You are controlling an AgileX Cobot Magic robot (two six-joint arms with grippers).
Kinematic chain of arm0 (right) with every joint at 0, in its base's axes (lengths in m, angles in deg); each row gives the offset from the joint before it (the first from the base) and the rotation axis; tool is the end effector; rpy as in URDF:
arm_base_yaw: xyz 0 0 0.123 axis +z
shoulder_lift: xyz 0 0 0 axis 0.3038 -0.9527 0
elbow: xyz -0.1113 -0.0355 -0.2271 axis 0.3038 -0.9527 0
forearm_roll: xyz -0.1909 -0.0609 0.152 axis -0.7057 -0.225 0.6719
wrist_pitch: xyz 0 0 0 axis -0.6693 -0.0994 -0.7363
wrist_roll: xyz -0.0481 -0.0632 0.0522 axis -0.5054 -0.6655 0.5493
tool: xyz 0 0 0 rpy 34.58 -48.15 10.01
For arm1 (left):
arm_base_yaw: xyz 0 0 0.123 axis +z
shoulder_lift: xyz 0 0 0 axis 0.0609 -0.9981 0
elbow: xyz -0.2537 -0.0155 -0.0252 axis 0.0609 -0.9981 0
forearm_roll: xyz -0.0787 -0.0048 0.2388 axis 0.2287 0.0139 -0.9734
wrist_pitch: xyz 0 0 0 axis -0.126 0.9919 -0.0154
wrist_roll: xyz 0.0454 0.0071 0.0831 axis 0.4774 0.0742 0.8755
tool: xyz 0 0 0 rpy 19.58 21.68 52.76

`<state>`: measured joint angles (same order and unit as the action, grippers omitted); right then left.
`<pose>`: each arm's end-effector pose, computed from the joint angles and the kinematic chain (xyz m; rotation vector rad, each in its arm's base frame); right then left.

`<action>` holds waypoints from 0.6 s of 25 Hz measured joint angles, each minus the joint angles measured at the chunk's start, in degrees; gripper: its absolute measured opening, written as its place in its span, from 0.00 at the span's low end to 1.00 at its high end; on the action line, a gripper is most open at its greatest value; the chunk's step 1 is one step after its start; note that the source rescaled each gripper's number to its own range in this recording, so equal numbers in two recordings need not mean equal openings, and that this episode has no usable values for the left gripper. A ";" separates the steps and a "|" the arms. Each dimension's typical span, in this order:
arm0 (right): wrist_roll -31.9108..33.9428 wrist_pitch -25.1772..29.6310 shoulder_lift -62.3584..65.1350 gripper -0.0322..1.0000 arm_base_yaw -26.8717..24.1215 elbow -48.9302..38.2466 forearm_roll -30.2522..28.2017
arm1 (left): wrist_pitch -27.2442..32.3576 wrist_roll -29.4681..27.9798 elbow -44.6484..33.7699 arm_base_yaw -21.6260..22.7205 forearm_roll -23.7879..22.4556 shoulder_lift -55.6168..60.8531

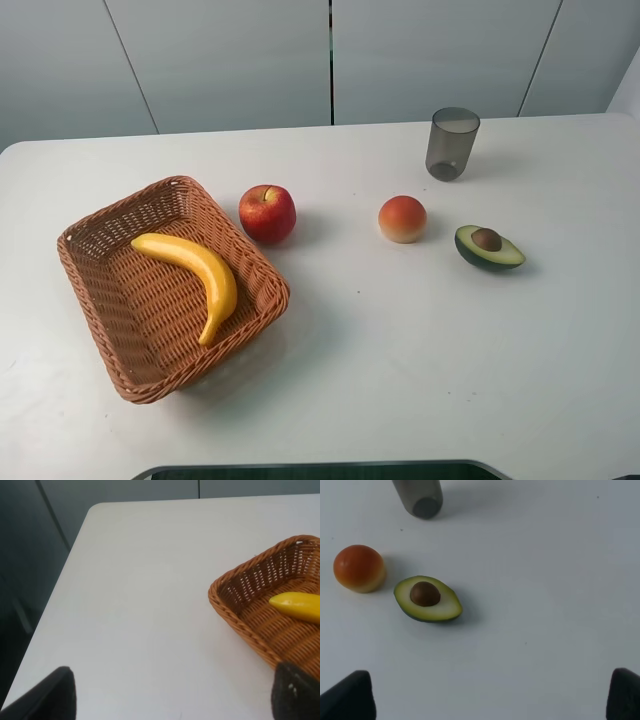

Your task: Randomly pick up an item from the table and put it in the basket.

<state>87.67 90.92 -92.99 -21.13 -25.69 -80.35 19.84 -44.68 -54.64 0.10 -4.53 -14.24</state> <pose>0.0785 0.0003 0.2897 0.0542 2.3173 0.0353 0.0246 0.0138 0.2774 -0.1224 2.0447 0.1847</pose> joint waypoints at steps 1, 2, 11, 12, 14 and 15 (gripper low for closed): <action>-0.72 0.29 1.35 1.00 0.00 -0.50 0.11 | 0.00 0.00 0.00 0.00 0.00 0.00; -1.33 0.56 2.80 1.00 0.00 -0.82 0.11 | 0.00 0.00 0.00 0.00 0.00 0.00; -4.54 -0.32 9.00 1.00 0.00 -3.50 0.60 | 0.00 0.00 0.00 0.00 0.00 0.00; -4.67 -0.63 9.48 1.00 0.00 -4.27 0.75 | 0.00 0.00 0.00 0.00 0.00 0.00; -4.80 -0.84 10.65 1.00 0.00 -5.09 0.86 | 0.00 0.00 0.00 0.00 0.00 0.00; -4.88 -0.97 11.10 1.00 0.00 -5.08 1.06 | 0.00 0.00 0.00 0.00 0.00 0.00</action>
<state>82.78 89.95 -81.89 -21.13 -30.77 -79.29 19.84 -44.68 -54.64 0.10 -4.53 -14.24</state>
